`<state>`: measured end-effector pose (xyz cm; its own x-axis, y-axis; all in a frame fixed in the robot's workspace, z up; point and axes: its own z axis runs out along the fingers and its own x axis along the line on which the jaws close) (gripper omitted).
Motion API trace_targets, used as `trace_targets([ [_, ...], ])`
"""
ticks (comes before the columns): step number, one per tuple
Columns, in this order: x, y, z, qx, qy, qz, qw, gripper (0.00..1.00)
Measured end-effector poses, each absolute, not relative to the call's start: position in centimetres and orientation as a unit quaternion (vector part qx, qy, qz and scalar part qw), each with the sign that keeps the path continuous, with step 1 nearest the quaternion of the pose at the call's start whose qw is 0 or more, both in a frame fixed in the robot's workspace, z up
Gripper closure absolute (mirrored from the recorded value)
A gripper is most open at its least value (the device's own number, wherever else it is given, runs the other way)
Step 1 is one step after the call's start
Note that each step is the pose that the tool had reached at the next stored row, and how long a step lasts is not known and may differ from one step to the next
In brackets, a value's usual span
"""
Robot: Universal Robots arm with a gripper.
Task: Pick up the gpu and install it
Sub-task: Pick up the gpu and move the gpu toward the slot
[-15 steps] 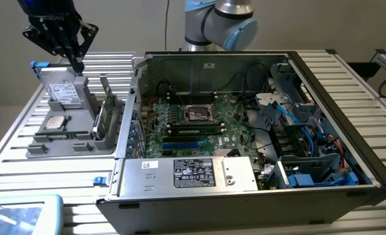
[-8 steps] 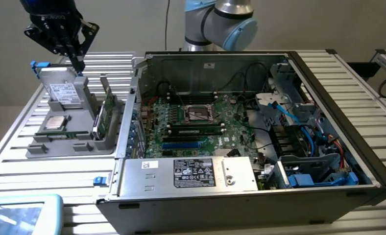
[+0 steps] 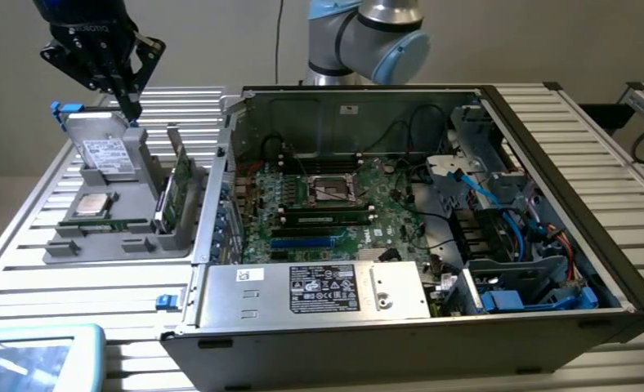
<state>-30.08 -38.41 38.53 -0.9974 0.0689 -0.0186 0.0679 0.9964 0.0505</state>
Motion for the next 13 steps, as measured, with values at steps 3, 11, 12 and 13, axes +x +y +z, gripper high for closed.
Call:
trace_targets([
  [3,-30.08,-38.41,38.53,0.034,0.999,0.025,0.010,0.89],
  [11,-30.09,-38.40,38.41,0.034,0.999,0.025,0.013,0.69],
  [12,-30.15,-38.37,38.30,0.034,0.999,0.025,0.014,0.69],
  [13,-30.16,-38.37,38.13,0.034,0.999,0.026,0.014,0.69],
])
